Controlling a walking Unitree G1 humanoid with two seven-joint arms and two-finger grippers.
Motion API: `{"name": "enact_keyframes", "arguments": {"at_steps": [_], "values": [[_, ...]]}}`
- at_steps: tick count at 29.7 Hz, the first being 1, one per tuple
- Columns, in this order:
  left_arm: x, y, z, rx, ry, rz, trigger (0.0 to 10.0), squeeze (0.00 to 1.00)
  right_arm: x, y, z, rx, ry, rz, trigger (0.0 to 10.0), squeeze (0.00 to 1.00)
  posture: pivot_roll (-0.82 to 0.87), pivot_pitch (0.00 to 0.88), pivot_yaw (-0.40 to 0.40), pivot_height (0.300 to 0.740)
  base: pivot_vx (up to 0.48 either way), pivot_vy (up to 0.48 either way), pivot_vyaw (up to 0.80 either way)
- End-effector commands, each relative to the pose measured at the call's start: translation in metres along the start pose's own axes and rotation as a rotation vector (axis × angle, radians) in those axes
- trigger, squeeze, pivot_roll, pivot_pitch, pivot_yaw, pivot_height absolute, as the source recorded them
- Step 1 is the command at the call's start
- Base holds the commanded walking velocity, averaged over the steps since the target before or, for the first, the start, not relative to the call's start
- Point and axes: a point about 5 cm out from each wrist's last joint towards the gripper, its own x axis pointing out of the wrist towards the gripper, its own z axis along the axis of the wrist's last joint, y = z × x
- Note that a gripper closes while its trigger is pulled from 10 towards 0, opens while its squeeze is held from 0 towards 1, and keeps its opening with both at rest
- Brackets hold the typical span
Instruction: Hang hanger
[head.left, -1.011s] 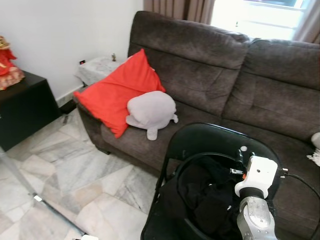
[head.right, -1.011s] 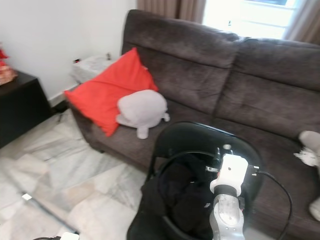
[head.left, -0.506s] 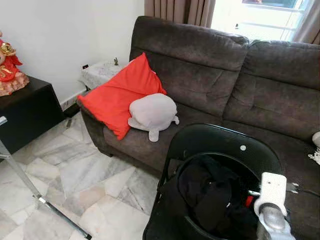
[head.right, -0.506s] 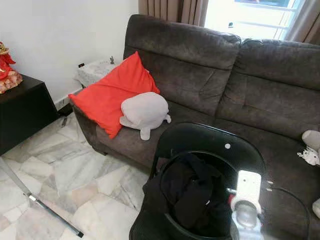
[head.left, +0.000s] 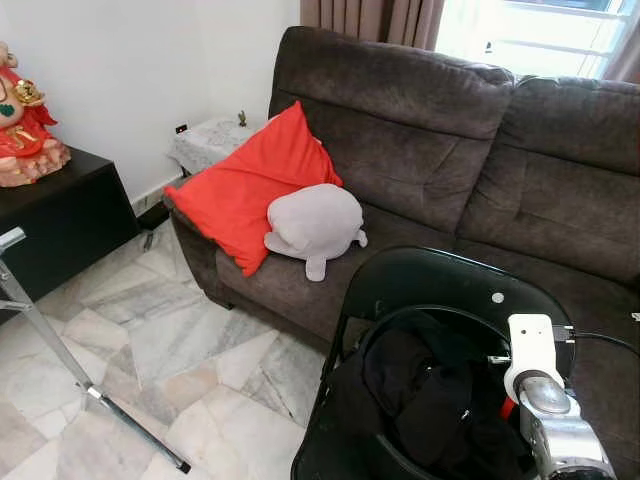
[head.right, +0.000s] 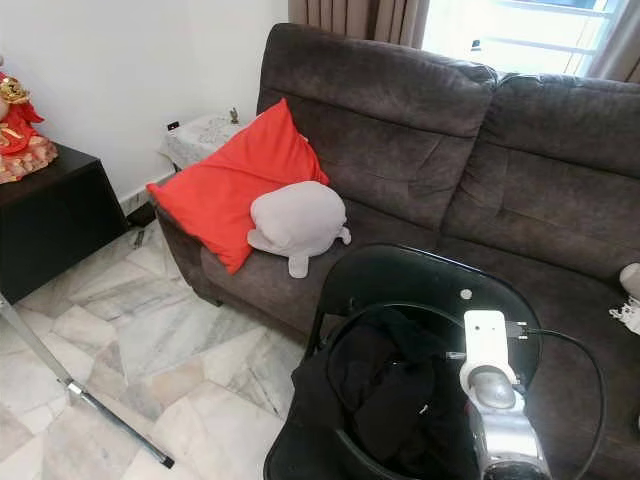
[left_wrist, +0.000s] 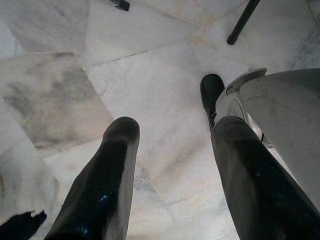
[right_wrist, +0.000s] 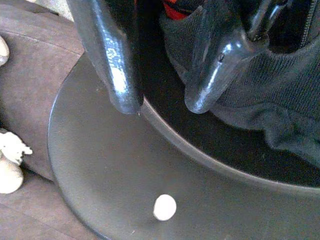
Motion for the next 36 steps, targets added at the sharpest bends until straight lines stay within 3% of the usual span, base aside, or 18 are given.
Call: {"name": "enact_keyframes", "arguments": {"at_steps": [1, 3, 5, 7, 8, 9, 12, 13, 15, 19, 22, 23, 24, 28, 29, 33, 34, 36], "values": [[0.001, -0.005, 0.002, 0.009, 0.014, -0.016, 10.0, 0.0, 0.003, 0.0, 0.002, -0.026, 0.018, 0.026, 10.0, 0.0, 0.09, 0.0, 0.018, 0.74, 0.0, 0.0, 0.0], [0.004, -0.014, 0.011, 0.01, 0.001, -0.026, 10.0, 0.0, 0.004, -0.001, 0.012, -0.055, -0.012, 0.058, 10.0, 0.0, 0.09, 0.0, 0.018, 0.74, 0.0, 0.0, 0.0], [0.007, -0.022, 0.019, 0.013, -0.009, -0.033, 10.0, 0.0, 0.003, -0.004, 0.024, -0.029, -0.05, 0.075, 10.0, 0.0, 0.09, 0.0, 0.018, 0.74, 0.0, 0.0, 0.0], [0.007, -0.025, 0.021, 0.014, -0.012, -0.036, 10.0, 0.0, 0.001, -0.004, 0.027, -0.039, -0.058, 0.092, 10.0, 0.05, 0.09, 0.0, 0.019, 0.74, 0.0, 0.0, 0.0], [0.008, -0.027, 0.023, 0.014, -0.013, -0.038, 10.0, 0.0, -0.001, -0.004, 0.029, -0.062, -0.066, 0.114, 10.0, 0.98, 0.08, 0.0, 0.02, 0.74, 0.0, 0.0, 0.0], [0.008, -0.03, 0.024, 0.016, -0.013, -0.043, 10.0, 0.0, -0.008, -0.004, 0.032, -0.12, -0.077, 0.163, 10.0, 1.0, 0.08, 0.0, 0.02, 0.74, 0.0, 0.0, 0.0], [0.009, -0.036, 0.028, 0.018, -0.015, -0.054, 10.0, 0.0, -0.02, -0.007, 0.033, -0.183, -0.073, 0.256, 10.0, 1.0, 0.07, 0.002, 0.022, 0.74, 0.0, 0.0, 0.0], [0.009, -0.032, 0.025, 0.016, -0.009, -0.054, 10.0, 0.0, -0.025, -0.006, 0.027, -0.274, -0.055, 0.314, 10.0, 1.0, 0.07, 0.002, 0.022, 0.74, 0.0, 0.0, 0.0], [0.008, -0.028, 0.022, 0.015, -0.005, -0.055, 10.0, 0.0, -0.029, -0.003, 0.017, -0.354, -0.021, 0.377, 10.0, 1.0, 0.07, 0.002, 0.022, 0.74, 0.0, 0.0, 0.0], [0.008, -0.027, 0.022, 0.011, -0.007, -0.062, 10.0, 0.0, -0.024, -0.006, 0.004, -0.406, 0.032, 0.378, 10.0, 1.0, 0.07, 0.003, 0.02, 0.74, 0.0, 0.0, 0.0], [0.007, -0.025, 0.02, 0.009, -0.005, -0.063, 10.0, 0.0, -0.02, -0.007, 0.002, -0.436, 0.049, 0.38, 10.0, 0.55, 0.07, 0.003, 0.02, 0.74, 0.0, 0.0, 0.0], [0.007, -0.025, 0.02, 0.009, -0.004, -0.063, 10.0, 0.0, -0.019, -0.007, 0.003, -0.427, 0.046, 0.371, 10.0, 0.19, 0.07, 0.003, 0.022, 0.74, 0.0, 0.0, 0.0], [0.007, -0.025, 0.02, 0.009, -0.003, -0.063, 10.0, 0.0, -0.016, -0.008, 0.006, -0.416, 0.039, 0.349, 10.0, 0.0, 0.07, 0.003, 0.023, 0.74, 0.0, 0.0, 0.0], [0.007, -0.024, 0.019, 0.012, 0.003, -0.061, 10.0, 0.0, -0.013, -0.011, 0.009, -0.393, 0.046, 0.306, 10.0, 0.0, 0.07, 0.002, 0.023, 0.74, 0.0, 0.0, 0.0], [0.007, -0.024, 0.019, 0.012, 0.004, -0.062, 10.0, 0.0, -0.013, -0.011, 0.008, -0.395, 0.045, 0.31, 10.0, 1.0, 0.07, 0.002, 0.027, 0.74, 0.0, 0.0, 0.0], [0.007, -0.025, 0.019, 0.012, 0.006, -0.067, 10.0, 0.0, -0.016, -0.013, 0.008, -0.392, 0.059, 0.289, 10.0, 1.0, 0.08, 0.002, 0.029, 0.74, 0.0, 0.0, 0.0], [0.007, -0.025, 0.019, 0.012, 0.006, -0.067, 10.0, 0.0, -0.017, -0.013, 0.008, -0.39, 0.061, 0.288, 10.0, 0.53, 0.08, 0.002, 0.029, 0.74, 0.0, 0.0, 0.0], [0.007, -0.025, 0.019, 0.013, 0.007, -0.07, 10.0, 0.0, -0.015, -0.015, 0.007, -0.401, 0.068, 0.291, 10.0, 0.0, 0.07, 0.002, 0.03, 0.74, 0.0, 0.0, 0.0]]}}
